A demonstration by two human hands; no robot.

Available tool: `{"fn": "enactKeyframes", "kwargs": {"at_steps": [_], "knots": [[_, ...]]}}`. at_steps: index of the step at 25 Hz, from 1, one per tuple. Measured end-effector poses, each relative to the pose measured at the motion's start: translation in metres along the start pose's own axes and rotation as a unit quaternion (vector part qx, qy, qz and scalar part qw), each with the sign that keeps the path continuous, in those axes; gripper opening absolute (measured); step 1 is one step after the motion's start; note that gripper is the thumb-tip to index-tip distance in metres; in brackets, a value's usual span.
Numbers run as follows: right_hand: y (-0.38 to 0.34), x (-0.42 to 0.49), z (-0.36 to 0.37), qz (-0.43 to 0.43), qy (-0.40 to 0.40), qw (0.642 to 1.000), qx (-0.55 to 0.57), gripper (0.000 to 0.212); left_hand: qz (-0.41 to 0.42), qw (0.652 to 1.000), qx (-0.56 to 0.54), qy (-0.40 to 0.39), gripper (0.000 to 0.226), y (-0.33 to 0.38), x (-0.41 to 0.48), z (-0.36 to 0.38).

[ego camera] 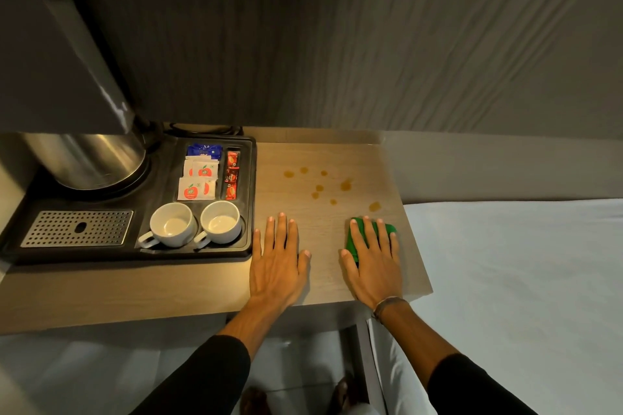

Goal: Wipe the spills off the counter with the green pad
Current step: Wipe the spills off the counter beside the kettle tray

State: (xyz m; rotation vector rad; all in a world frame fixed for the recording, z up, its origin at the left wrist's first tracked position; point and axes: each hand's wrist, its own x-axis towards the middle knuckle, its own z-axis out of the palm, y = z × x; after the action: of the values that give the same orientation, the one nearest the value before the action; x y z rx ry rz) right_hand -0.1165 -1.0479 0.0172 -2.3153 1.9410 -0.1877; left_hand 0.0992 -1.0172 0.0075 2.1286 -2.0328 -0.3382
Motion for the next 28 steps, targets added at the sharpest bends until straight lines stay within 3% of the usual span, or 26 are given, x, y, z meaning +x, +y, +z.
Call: {"fn": "enactKeyframes", "kwargs": {"at_steps": [5,11,17,22,25,28], "knots": [[0.043,-0.025,-0.003,-0.039,-0.008,0.999,-0.011,0.067,0.012,1.000,0.015,0.006,0.072,-0.004,0.000,0.002],[0.039,0.055,-0.021,0.040,-0.034,0.999,-0.007,0.066,0.020,1.000,0.017,-0.007,0.073,0.000,0.003,0.003],[0.066,-0.015,-0.009,-0.084,-0.032,0.996,-0.001,0.068,0.016,1.000,0.006,-0.002,0.074,-0.003,0.002,0.003],[0.051,0.069,-0.029,0.023,-0.035,0.999,0.000,0.064,0.017,1.000,0.005,0.003,0.073,-0.002,0.001,0.000],[0.017,0.069,-0.016,-0.051,-0.048,0.998,0.000,0.066,0.015,1.000,0.007,-0.002,0.074,0.000,0.000,-0.003],[0.044,0.020,-0.013,-0.153,-0.080,0.985,-0.008,0.068,0.013,1.000,0.006,-0.008,0.074,0.001,0.000,-0.004]]}}
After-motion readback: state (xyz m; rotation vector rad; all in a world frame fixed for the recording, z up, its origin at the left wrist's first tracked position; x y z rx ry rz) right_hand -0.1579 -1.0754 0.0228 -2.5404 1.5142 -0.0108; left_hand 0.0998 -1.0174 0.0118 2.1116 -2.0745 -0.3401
